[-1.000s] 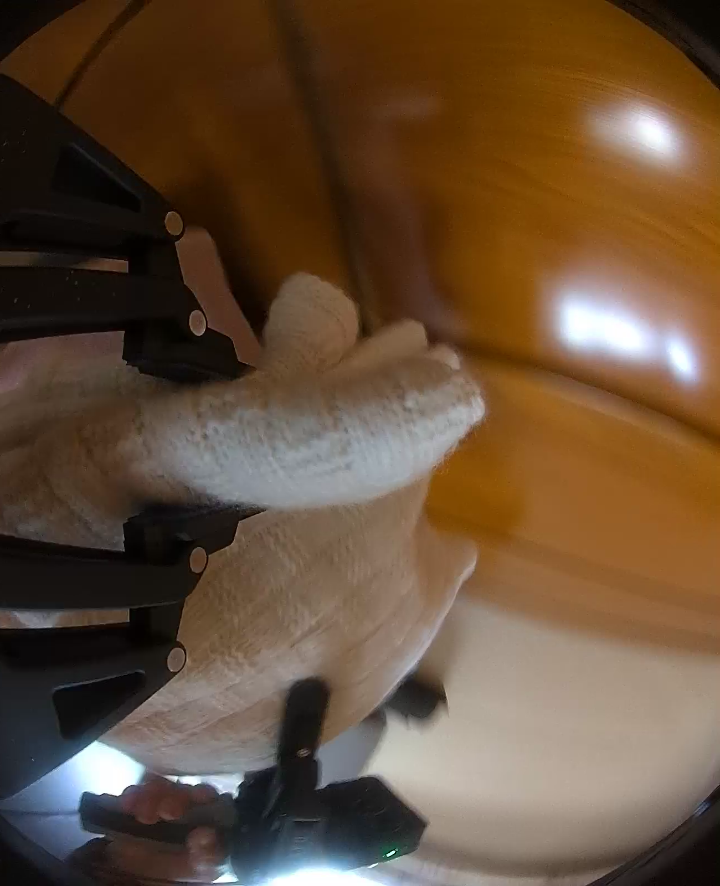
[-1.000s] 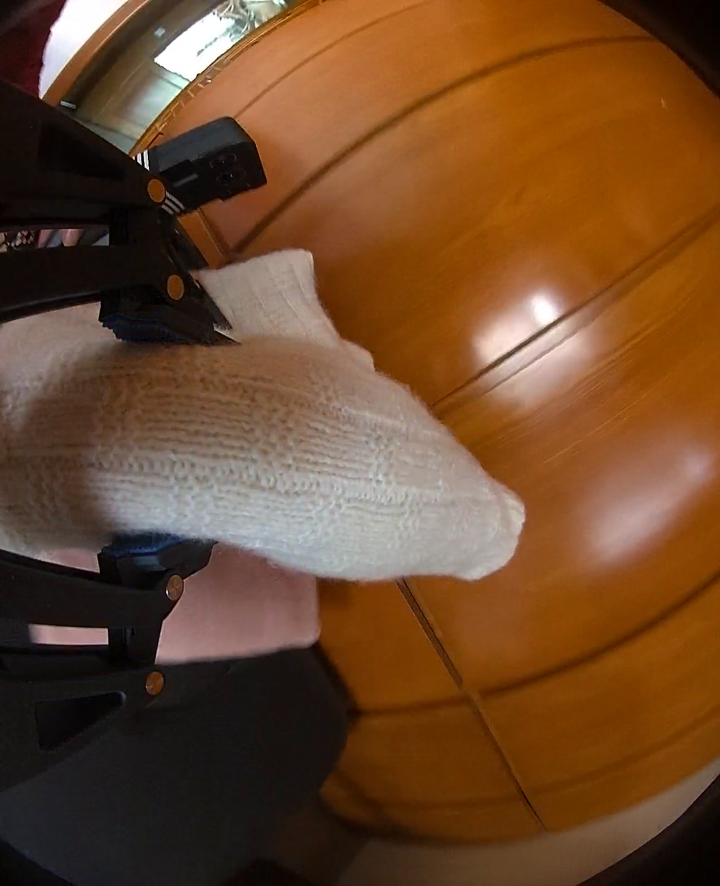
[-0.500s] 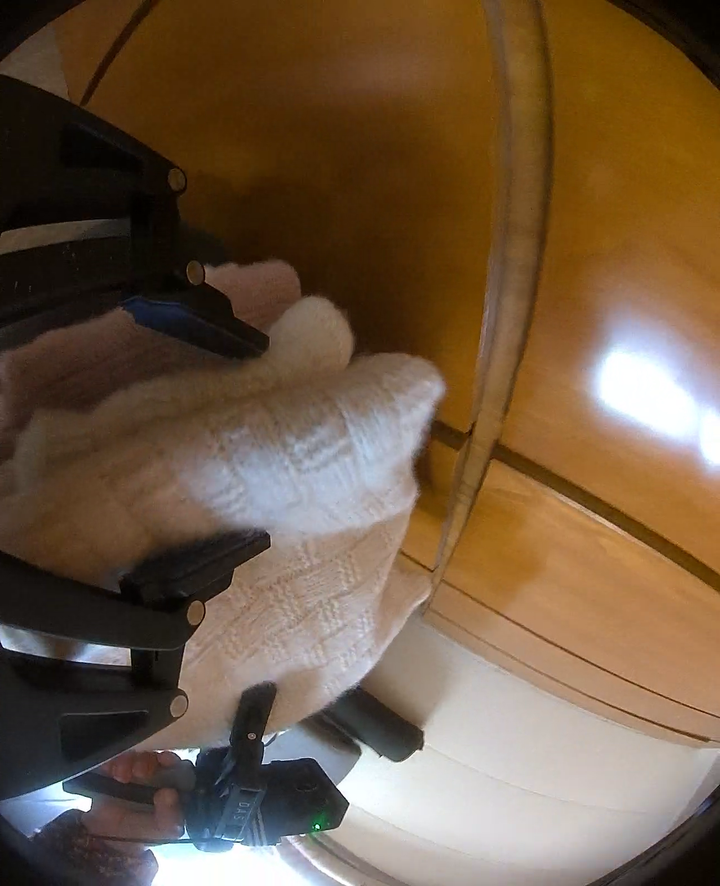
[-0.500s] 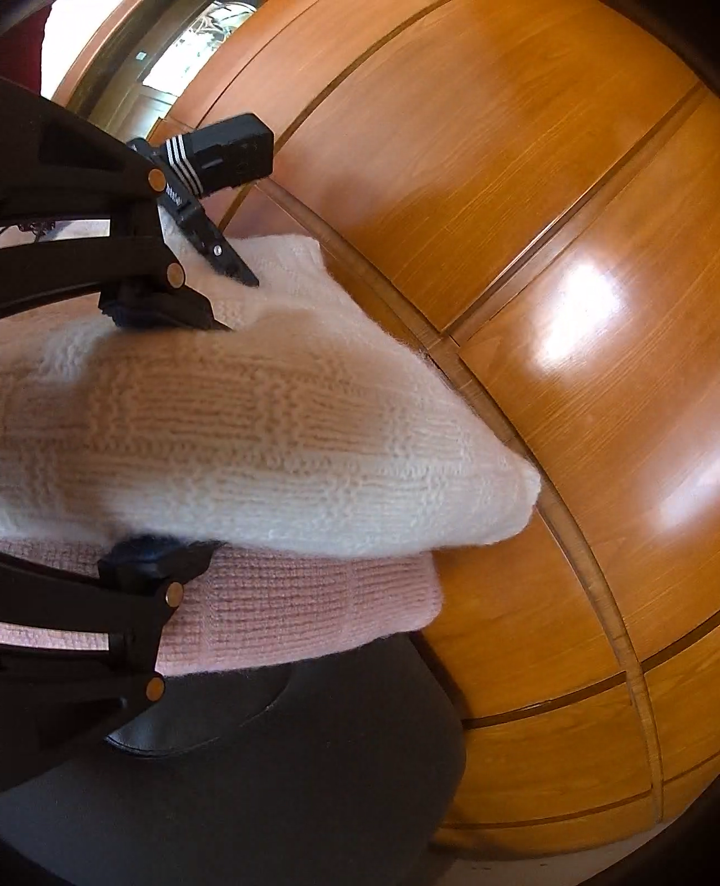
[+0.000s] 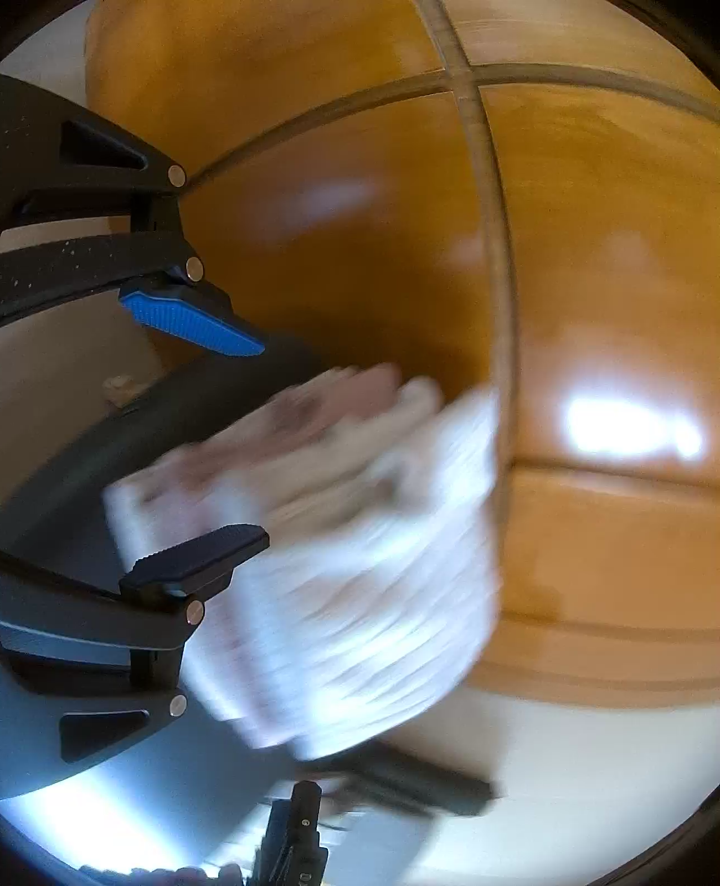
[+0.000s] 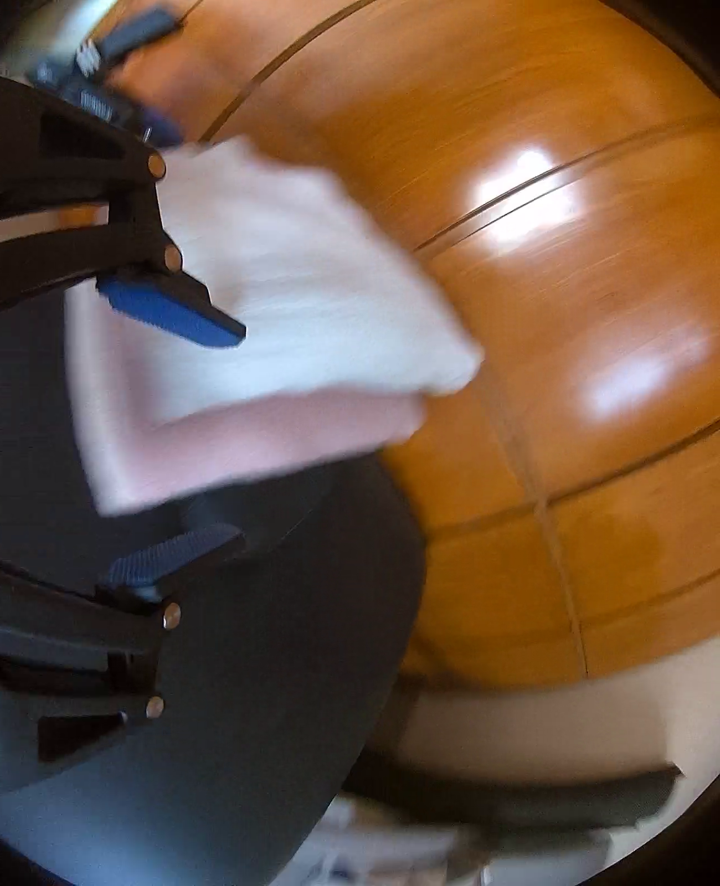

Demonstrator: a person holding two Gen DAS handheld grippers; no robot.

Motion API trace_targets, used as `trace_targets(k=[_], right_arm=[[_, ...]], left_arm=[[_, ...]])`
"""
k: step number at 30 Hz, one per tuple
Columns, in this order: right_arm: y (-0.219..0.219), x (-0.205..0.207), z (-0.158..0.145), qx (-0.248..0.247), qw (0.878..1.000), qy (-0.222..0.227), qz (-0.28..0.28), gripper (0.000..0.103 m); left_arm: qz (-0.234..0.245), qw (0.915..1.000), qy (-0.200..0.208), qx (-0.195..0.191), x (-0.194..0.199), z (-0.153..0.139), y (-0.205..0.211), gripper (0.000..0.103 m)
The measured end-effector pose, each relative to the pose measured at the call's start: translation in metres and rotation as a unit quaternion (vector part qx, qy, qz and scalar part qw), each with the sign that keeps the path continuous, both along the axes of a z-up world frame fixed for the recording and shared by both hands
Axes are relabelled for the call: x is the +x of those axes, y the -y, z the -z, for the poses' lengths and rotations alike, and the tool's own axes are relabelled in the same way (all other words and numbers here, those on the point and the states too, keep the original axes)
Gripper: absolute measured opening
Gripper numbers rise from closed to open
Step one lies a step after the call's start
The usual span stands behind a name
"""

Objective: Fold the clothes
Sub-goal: 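Carry the sweater with both tools and lay it on the clothes stack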

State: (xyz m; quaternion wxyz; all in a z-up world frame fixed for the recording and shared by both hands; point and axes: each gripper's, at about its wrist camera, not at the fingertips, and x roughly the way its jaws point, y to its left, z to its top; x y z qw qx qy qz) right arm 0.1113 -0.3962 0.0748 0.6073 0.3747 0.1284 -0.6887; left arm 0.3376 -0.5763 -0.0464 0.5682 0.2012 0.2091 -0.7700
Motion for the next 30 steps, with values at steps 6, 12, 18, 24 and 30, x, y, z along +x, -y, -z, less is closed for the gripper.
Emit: trace_targets(k=[6, 12, 18, 24, 30], right_arm=[[-0.063, 0.015, 0.04, 0.046, 0.999, 0.005, 0.014, 0.082], [-0.071, 0.041, 0.05, 0.073, 0.997, -0.023, -0.007, 0.082], [-0.079, 0.052, 0.038, 0.005, 0.999, -0.033, -0.041, 0.077], [-0.016, 0.037, -0.004, -0.029, 0.997, -0.054, -0.055, 0.06], [0.072, 0.049, -0.017, -0.029, 0.987, -0.111, -0.116, 0.046]], left_arm=[[0.049, 0.9951, 0.002, 0.086, -0.037, 0.017, -0.025, 0.067], [0.018, 0.9935, -0.016, 0.111, -0.014, 0.012, -0.05, 0.067], [0.002, 0.9993, -0.036, 0.012, 0.011, -0.041, -0.039, 0.067], [0.005, 0.9949, -0.003, -0.101, -0.013, -0.082, 0.052, 0.067], [-0.042, 0.9968, 0.064, -0.023, -0.006, -0.022, 0.135, 0.069]])
